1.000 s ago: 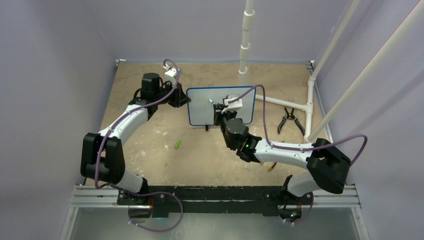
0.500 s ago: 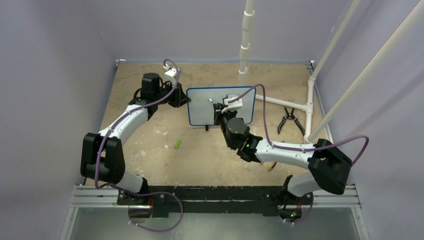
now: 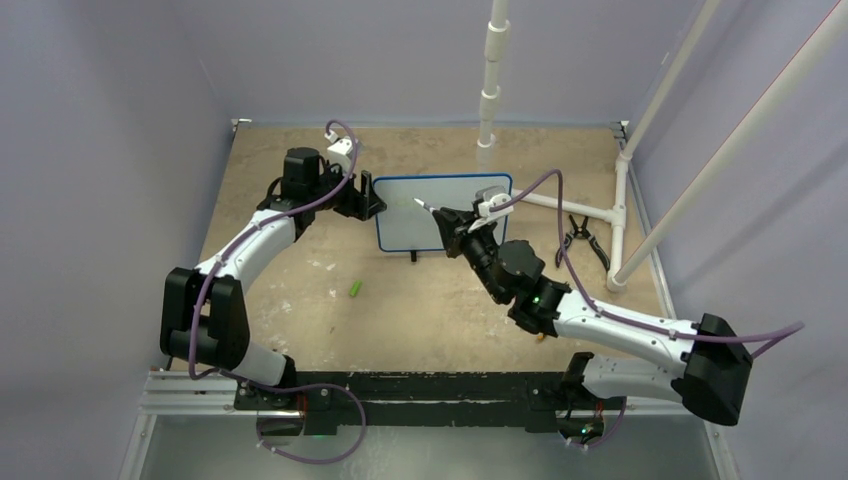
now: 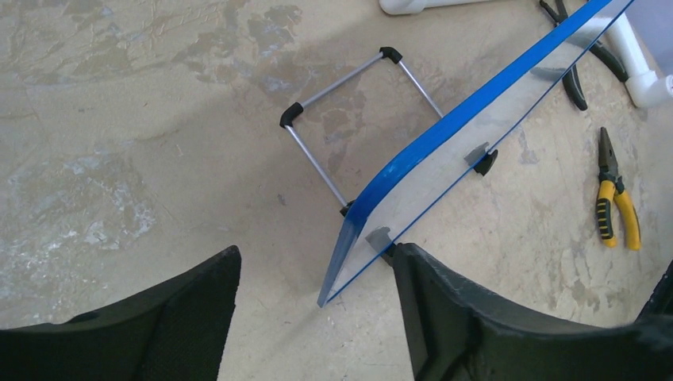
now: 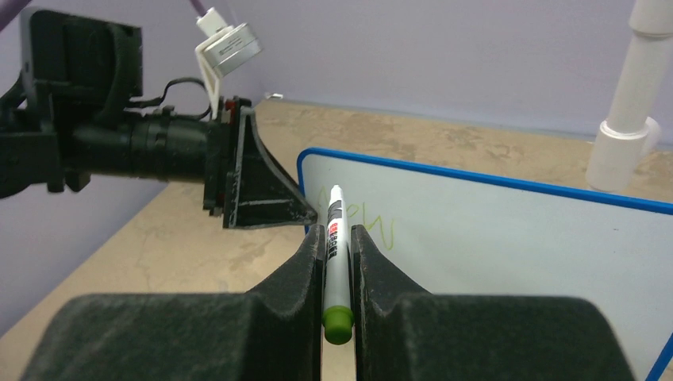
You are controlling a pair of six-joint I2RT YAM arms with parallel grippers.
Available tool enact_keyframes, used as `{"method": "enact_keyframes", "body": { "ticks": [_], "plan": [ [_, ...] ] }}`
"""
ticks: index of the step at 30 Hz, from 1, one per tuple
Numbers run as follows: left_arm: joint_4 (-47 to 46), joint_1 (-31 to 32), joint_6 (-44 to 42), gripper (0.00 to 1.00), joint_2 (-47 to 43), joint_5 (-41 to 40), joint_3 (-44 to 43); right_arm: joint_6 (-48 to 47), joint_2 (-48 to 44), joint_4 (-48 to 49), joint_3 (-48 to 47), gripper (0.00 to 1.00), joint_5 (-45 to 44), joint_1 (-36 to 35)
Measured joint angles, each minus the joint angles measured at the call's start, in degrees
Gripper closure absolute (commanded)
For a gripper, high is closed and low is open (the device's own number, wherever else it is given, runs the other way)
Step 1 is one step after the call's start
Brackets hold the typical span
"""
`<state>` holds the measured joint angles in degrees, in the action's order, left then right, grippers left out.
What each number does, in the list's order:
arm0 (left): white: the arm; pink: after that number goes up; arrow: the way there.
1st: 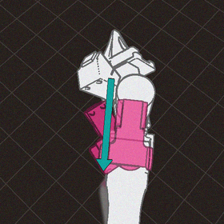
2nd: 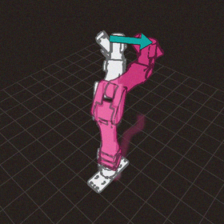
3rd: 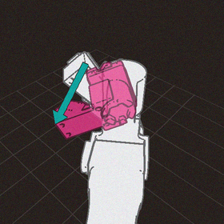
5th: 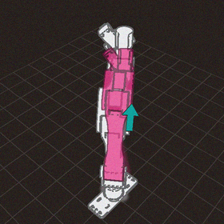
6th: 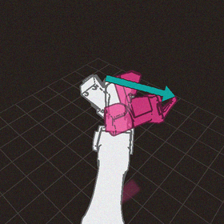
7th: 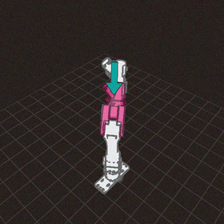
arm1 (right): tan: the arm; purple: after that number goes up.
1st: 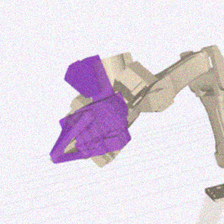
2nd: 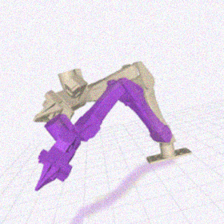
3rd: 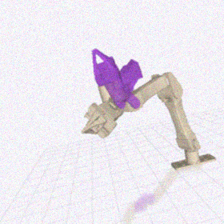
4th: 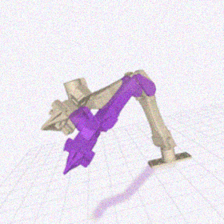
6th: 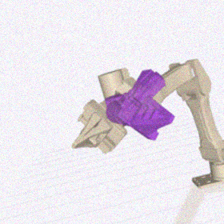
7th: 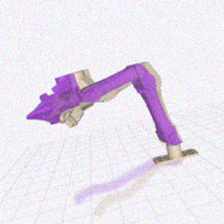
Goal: Write a sentence on the whiteboard
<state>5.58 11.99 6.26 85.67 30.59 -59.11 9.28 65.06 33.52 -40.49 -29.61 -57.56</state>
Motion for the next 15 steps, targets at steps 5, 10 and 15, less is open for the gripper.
{"method": "enact_keyframes", "body": {
  "ticks": [5, 10, 15],
  "plan": [
    [0.1, 0.0, -0.1, 0.22, -2.5, -0.6, 0.0, 0.7, -4.7, -3.1, 4.2, 1.0, 3.6, 3.8],
    [0.1, 0.0, -0.1, 0.22, -5.8, -0.7, -1.1, 0.7, -7.8, -3.9, 6.4, 1.0, 4.2, 7.1],
    [0.1, 2.2, -1.6, 0.22, -4.1, -1.6, -7.6, 0.4, -7.2, -2.2, 6.9, 1.0, 4.0, 7.5]
  ]
}}
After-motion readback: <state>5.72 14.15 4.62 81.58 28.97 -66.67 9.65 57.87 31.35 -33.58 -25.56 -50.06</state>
